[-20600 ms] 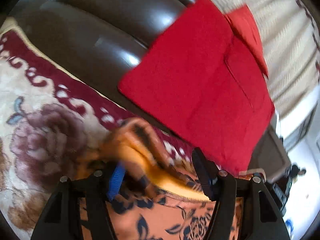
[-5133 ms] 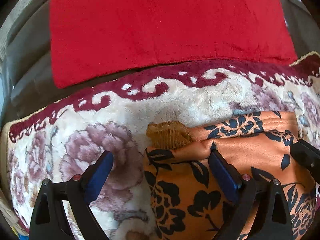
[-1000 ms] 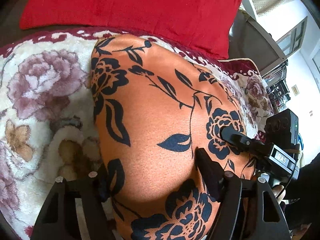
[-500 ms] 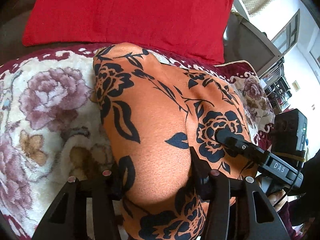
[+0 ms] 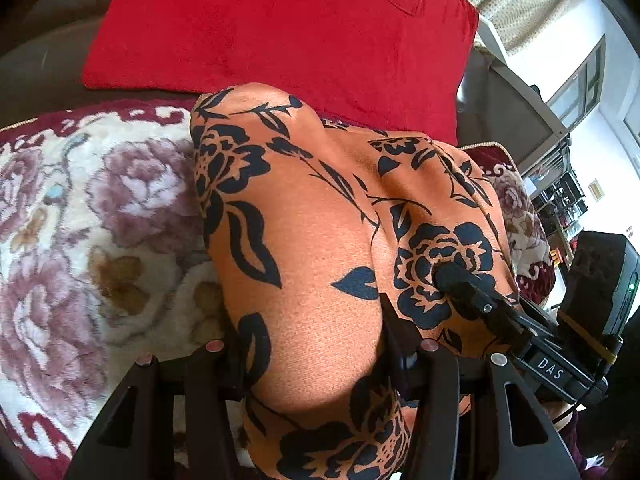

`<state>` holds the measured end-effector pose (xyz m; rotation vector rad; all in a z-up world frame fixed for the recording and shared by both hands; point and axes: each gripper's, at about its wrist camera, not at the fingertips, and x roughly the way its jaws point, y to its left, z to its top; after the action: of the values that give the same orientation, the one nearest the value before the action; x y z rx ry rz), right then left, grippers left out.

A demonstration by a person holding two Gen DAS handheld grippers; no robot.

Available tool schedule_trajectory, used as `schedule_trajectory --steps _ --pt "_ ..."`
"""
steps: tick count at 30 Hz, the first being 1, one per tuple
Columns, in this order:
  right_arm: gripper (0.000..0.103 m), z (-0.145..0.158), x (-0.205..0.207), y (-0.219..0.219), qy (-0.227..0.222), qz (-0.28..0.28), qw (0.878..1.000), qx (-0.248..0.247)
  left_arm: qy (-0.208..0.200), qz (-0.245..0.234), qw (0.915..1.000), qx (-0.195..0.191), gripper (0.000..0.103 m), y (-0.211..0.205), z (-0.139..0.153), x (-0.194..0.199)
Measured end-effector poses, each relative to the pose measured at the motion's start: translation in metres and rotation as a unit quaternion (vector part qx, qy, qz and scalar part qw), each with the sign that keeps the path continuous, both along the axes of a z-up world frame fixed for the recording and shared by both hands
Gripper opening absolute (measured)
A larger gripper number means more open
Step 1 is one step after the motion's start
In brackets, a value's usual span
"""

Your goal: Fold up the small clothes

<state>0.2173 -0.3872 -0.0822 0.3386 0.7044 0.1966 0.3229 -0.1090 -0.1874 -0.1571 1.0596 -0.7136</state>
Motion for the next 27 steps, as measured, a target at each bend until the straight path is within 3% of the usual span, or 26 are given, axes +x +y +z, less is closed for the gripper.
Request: schedule_trajectory --steps 12,27 --pt "0.053 0.017 0.006 0.032 -0.023 0.002 0.999 -0.026 -0.014 0.029 0.9995 -0.001 0.053 0.036 0.014 0.002" --pt "0.053 0.011 0.021 0.054 -0.006 0.013 1.000 -0.026 0.000 0.052 0.9986 0.004 0.053 0.051 0.009 0.007"
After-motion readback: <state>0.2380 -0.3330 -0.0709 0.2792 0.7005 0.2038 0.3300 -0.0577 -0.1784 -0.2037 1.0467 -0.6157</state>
